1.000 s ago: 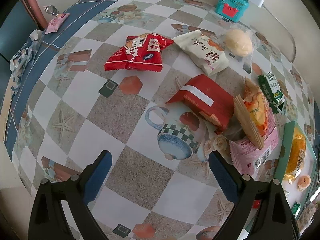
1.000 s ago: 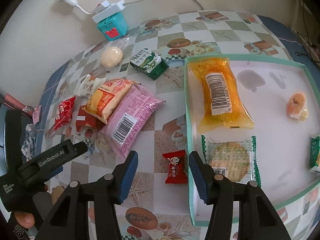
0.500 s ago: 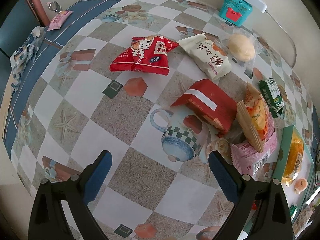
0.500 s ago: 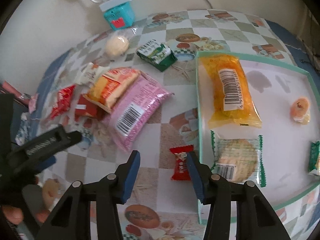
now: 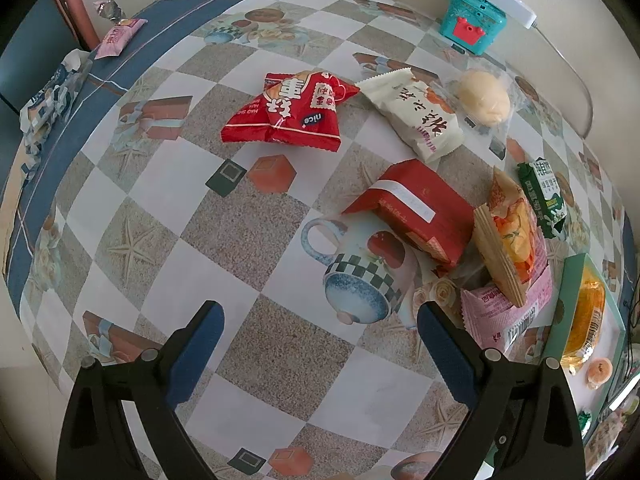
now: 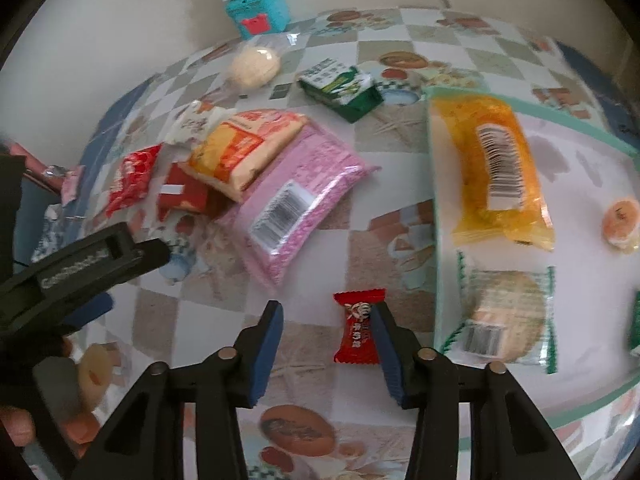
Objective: Organize snacks
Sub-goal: 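Lower the right tool onto the small red candy and close it, then lift the red candy with the right tool while the left grasps the orange bread packet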
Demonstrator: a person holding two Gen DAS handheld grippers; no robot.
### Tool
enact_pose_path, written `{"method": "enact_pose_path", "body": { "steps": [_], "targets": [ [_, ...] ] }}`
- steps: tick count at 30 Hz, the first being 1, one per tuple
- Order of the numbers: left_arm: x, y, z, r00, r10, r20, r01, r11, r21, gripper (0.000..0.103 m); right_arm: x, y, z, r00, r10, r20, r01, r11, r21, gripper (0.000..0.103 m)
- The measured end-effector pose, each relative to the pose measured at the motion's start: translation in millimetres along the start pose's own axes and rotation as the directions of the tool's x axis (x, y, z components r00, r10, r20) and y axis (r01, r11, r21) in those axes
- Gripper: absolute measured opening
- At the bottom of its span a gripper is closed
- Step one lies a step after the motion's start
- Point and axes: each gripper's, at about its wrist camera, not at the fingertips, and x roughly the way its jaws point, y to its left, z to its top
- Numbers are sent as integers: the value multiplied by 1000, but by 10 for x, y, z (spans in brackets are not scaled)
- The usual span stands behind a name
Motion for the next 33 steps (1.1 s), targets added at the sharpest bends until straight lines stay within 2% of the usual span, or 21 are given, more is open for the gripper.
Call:
{"method": "enact_pose_path", "body": {
  "steps": [2,4,9,14,23,33],
  "targets": [
    [9,-15,0,1000,2,0,-2,1000,-1,97,-4,24,3,1000,3,3,-3,1000,-2,46],
    [14,-13,-1,1000,2,-1,-2,1000,1,97,12,50,0,999,-50,6,50,999,-18,42],
    [40,-16,-9,1000,-5,-7,5,1000,1,97,101,25,-14,995,-102,-15,101,994,-32,31],
    [27,-61,0,1000,-26,-8,26,1000,17,97,105,10,-33,993,-117,-8,116,992,-44,22],
    [-37,-208,7,999,-39,4,39,998,50,97,91,-67,14,993,-119,6,119,993,-25,21],
    [-41,-446,-45,1000,-9,24,6,996,89,97,138,-12,-14,990,-143,22,144,988,-60,20]
  ]
}}
